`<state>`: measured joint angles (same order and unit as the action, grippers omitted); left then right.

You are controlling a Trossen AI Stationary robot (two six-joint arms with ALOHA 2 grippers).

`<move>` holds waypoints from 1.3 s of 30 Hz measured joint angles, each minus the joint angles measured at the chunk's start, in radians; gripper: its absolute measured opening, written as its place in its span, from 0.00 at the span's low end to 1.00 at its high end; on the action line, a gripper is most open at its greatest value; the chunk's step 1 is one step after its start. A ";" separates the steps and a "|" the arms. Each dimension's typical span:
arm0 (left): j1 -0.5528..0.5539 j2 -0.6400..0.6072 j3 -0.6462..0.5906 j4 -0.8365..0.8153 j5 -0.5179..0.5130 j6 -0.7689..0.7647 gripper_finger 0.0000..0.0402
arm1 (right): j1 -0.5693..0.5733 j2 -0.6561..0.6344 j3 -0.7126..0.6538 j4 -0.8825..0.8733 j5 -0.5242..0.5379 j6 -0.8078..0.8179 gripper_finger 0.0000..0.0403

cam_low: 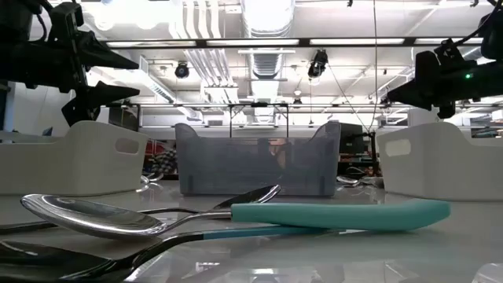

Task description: Sort silverware by color (type)

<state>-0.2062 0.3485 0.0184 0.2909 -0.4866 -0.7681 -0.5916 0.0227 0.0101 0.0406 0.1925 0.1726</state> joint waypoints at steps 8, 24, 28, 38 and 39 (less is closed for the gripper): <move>0.000 0.000 0.000 0.000 0.000 0.000 0.49 | 0.000 0.000 0.000 0.000 0.000 0.000 0.15; 0.000 0.000 0.000 0.000 0.000 0.000 0.49 | 0.000 0.000 0.000 0.000 0.000 0.000 0.15; 0.000 0.000 0.000 0.000 0.000 0.000 0.49 | 0.000 0.000 0.000 0.000 0.000 0.000 0.15; 0.000 0.000 0.000 0.000 0.000 0.000 0.49 | 0.000 0.000 0.000 0.000 0.000 0.000 0.15; 0.000 0.000 0.000 0.000 0.000 0.000 0.49 | 0.000 0.000 0.000 0.000 0.000 0.000 0.15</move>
